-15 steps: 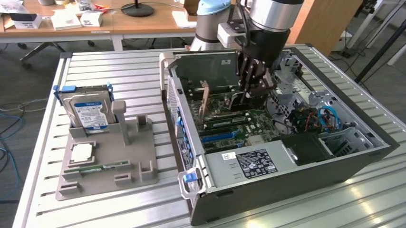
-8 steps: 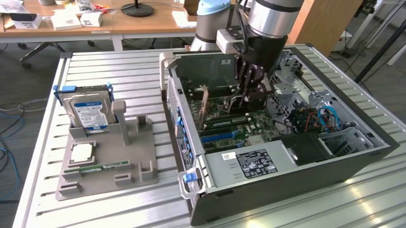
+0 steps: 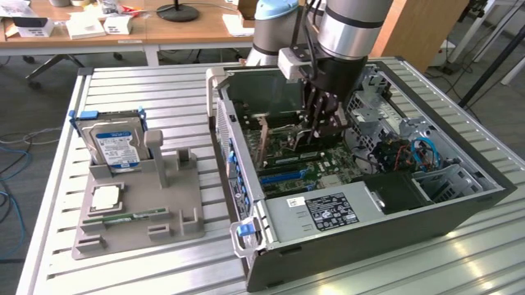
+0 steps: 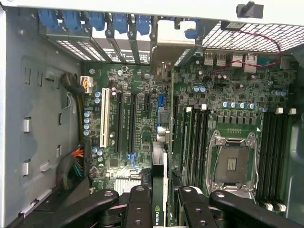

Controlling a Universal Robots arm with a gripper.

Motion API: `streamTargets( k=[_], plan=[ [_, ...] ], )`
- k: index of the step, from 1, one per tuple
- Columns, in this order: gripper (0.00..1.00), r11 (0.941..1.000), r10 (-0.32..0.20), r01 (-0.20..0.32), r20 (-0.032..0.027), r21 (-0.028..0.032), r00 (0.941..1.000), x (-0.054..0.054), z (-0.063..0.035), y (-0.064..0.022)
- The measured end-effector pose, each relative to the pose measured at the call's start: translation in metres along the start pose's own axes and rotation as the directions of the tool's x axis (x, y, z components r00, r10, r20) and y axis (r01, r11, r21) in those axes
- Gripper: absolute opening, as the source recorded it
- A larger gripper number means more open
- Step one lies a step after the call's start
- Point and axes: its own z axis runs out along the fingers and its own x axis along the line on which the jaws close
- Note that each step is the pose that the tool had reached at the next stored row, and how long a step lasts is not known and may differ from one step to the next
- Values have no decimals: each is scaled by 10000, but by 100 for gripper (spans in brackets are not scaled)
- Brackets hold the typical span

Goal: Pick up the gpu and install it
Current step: 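Insert the gpu into the slot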

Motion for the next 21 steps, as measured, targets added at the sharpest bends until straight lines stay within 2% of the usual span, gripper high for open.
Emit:
streamTargets(
  k=[17,21],
  plan=[
    [26,10000,-1,1,-1,1,10000,-5,37,43],
    [26,10000,-2,2,0,1,10000,-4,86,43]
  ],
)
